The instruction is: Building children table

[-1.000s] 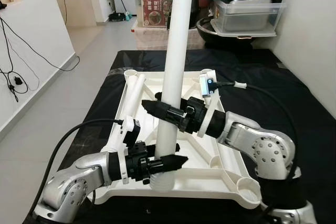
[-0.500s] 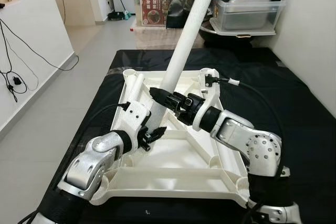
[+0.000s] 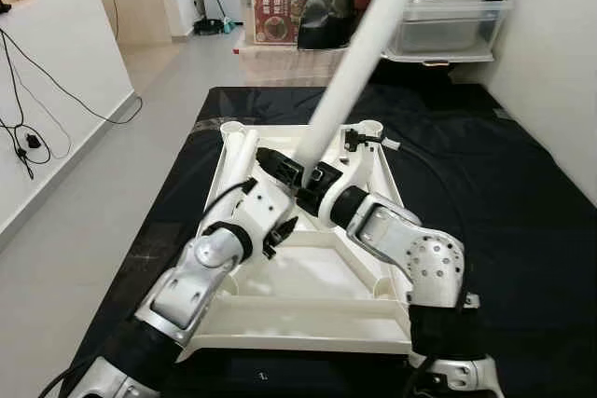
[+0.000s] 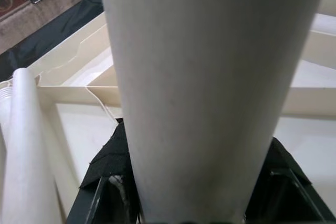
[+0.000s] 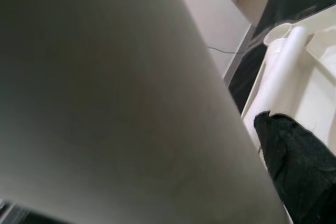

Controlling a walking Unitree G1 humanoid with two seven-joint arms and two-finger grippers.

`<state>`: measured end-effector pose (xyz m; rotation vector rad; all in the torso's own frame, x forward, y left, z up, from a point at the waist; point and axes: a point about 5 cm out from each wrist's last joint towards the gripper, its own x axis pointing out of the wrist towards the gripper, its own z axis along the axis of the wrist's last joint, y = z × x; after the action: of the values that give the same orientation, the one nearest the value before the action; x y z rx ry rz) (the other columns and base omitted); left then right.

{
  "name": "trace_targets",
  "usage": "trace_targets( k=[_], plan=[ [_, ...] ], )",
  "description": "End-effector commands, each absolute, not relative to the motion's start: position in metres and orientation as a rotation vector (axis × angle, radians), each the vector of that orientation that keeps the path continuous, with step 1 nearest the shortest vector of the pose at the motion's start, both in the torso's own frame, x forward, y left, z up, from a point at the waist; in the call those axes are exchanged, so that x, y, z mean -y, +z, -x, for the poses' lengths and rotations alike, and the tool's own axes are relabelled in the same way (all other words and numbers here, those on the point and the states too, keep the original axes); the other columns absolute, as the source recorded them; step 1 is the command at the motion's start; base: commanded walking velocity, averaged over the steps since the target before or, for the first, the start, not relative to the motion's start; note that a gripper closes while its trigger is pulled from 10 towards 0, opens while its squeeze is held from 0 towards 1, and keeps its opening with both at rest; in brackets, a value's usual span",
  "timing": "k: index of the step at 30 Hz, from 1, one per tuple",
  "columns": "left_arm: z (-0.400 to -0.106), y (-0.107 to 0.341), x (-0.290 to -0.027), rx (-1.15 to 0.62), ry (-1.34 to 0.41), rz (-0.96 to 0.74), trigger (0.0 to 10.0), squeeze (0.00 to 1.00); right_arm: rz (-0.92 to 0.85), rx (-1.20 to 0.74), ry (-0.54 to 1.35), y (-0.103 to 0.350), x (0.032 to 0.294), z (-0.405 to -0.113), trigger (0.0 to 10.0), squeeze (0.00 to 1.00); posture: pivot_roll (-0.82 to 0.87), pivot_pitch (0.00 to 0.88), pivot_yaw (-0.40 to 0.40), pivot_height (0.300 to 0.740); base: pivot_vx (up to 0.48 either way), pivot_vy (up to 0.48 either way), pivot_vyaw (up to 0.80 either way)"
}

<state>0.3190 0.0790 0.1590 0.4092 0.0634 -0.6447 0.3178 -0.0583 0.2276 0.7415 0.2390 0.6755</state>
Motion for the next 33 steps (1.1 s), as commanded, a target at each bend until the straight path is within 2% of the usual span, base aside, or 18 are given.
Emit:
trace_targets(
  k=[1,3,7,10,17,22,25,27,31,32,33],
  plan=[
    [-0.318,0.159,-0.072,-0.048,-0.669,-0.447,10.0,0.00,-0.737,-0.233,0.673,0.231,0.054,-0.319,10.0,0.00,-0.11,0.000,0.008,0.740,0.000,0.000,0.00],
    [-0.320,0.157,-0.064,-0.057,-0.647,-0.454,10.0,0.00,-0.737,-0.206,0.589,0.232,0.058,-0.325,10.0,0.00,-0.12,0.000,0.010,0.740,0.000,0.000,0.00],
    [-0.320,0.158,-0.061,-0.060,-0.646,-0.447,10.0,0.00,-0.724,-0.203,0.572,0.231,0.058,-0.325,10.0,0.00,-0.12,0.000,0.012,0.740,0.000,0.000,0.00],
    [-0.321,0.164,-0.048,-0.033,-0.667,-0.442,10.0,0.00,-0.681,-0.220,0.543,0.223,0.055,-0.324,10.0,0.00,-0.12,0.000,0.014,0.740,0.000,0.000,0.00],
    [-0.325,0.169,-0.044,-0.021,-0.655,-0.464,10.0,0.00,-0.676,-0.254,0.520,0.216,0.054,-0.324,10.0,0.00,-0.12,0.000,0.017,0.740,0.000,0.000,0.00],
    [-0.331,0.171,-0.044,-0.034,-0.593,-0.492,10.0,0.00,-0.682,-0.307,0.414,0.203,0.057,-0.328,10.0,0.00,-0.12,0.000,0.017,0.740,0.000,0.000,0.00],
    [-0.331,0.171,-0.041,-0.040,-0.584,-0.482,10.0,0.00,-0.682,-0.304,0.368,0.200,0.060,-0.331,10.0,0.00,-0.12,0.000,0.015,0.740,0.000,0.000,0.00],
    [-0.328,0.172,-0.034,-0.047,-0.622,-0.412,10.0,0.00,-0.673,-0.300,0.329,0.197,0.062,-0.333,10.0,0.00,-0.12,0.000,0.015,0.740,0.000,0.000,0.00],
    [-0.326,0.172,-0.031,-0.047,-0.638,-0.409,10.0,0.00,-0.672,-0.294,0.310,0.196,0.063,-0.334,10.0,0.00,-0.12,0.000,0.014,0.740,0.000,0.000,0.00],
    [-0.324,0.171,-0.028,-0.046,-0.651,-0.413,10.0,0.00,-0.679,-0.285,0.292,0.196,0.064,-0.335,9.7,0.00,-0.12,0.000,0.014,0.740,0.000,0.000,0.00],
    [-0.323,0.170,-0.026,-0.046,-0.661,-0.417,10.0,0.00,-0.685,-0.276,0.277,0.197,0.066,-0.336,8.4,0.00,-0.12,0.000,0.016,0.740,0.000,0.000,0.00]
  ],
)
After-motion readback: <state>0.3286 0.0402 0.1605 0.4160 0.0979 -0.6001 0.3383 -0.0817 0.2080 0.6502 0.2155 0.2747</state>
